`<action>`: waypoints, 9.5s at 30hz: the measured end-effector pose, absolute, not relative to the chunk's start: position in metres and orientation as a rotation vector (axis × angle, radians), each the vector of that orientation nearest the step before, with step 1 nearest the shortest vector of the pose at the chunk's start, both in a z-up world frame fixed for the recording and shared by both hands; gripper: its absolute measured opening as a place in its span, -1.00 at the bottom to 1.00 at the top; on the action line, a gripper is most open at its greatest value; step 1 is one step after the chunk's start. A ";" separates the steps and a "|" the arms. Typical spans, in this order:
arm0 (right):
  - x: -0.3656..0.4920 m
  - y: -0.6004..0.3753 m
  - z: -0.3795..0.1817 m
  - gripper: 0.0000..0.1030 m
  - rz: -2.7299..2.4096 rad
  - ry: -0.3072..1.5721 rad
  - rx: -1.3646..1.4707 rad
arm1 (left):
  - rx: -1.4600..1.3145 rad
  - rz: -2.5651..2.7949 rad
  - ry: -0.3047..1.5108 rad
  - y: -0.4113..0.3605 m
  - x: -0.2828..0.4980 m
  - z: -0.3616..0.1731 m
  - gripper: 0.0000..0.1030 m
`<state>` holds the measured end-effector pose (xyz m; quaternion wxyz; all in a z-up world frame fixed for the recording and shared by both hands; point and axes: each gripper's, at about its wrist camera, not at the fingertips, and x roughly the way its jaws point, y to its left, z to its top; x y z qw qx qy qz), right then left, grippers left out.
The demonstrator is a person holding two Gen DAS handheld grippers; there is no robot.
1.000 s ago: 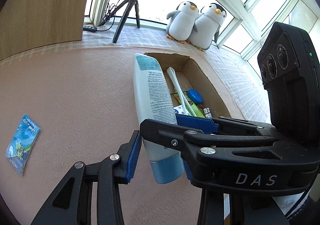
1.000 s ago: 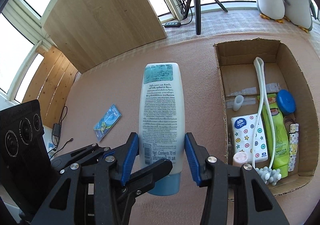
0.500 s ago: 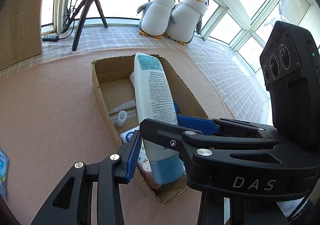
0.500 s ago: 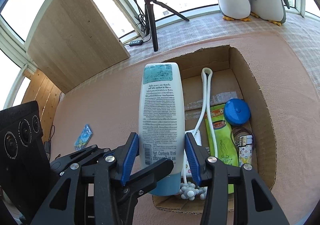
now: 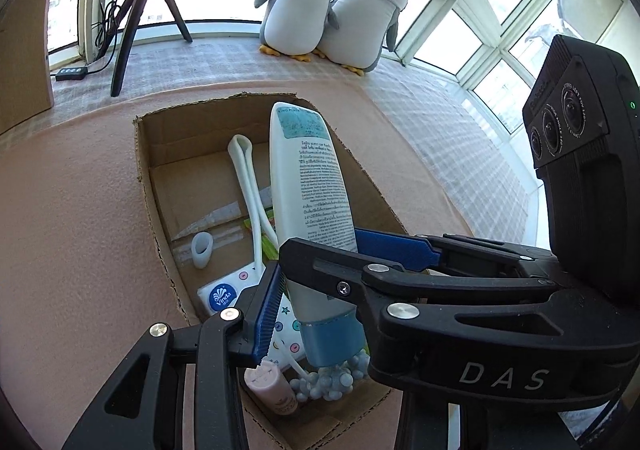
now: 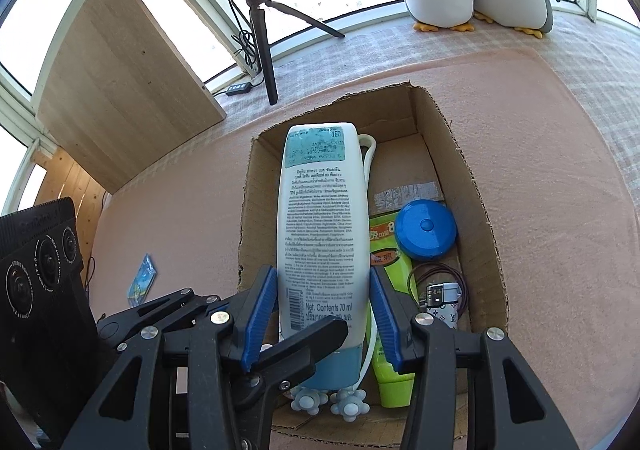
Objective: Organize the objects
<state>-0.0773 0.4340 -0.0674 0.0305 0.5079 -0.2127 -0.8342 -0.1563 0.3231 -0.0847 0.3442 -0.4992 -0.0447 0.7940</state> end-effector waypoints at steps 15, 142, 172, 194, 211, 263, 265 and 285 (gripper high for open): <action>-0.075 0.425 -0.066 0.09 -2.593 -0.696 1.543 | -1.287 2.089 -0.093 0.296 -0.155 -0.077 0.12; -0.071 0.167 -0.133 -0.33 -2.214 -0.346 1.758 | -1.525 2.157 -0.310 0.033 -0.084 -0.156 -0.10; -0.043 0.315 -0.035 -0.34 -2.638 -0.496 1.516 | -1.221 2.104 0.017 0.208 -0.117 -0.061 -0.11; -0.048 0.417 -0.043 -0.34 -2.691 -0.618 1.544 | -1.198 2.027 0.126 0.327 -0.144 -0.069 -0.10; -0.052 0.432 -0.047 0.21 -2.739 -0.608 1.555 | -1.224 2.087 0.114 0.322 -0.157 -0.075 0.40; 0.015 0.216 0.001 0.22 -2.763 -0.200 1.405 | -1.302 2.500 -0.036 0.052 -0.045 -0.017 0.69; 0.015 0.208 0.001 0.22 -2.759 -0.183 1.403 | -1.309 2.508 -0.042 0.045 -0.041 -0.018 0.69; 0.017 0.183 -0.009 0.22 -2.751 -0.166 1.419 | -1.352 2.624 -0.039 0.015 -0.033 -0.019 0.87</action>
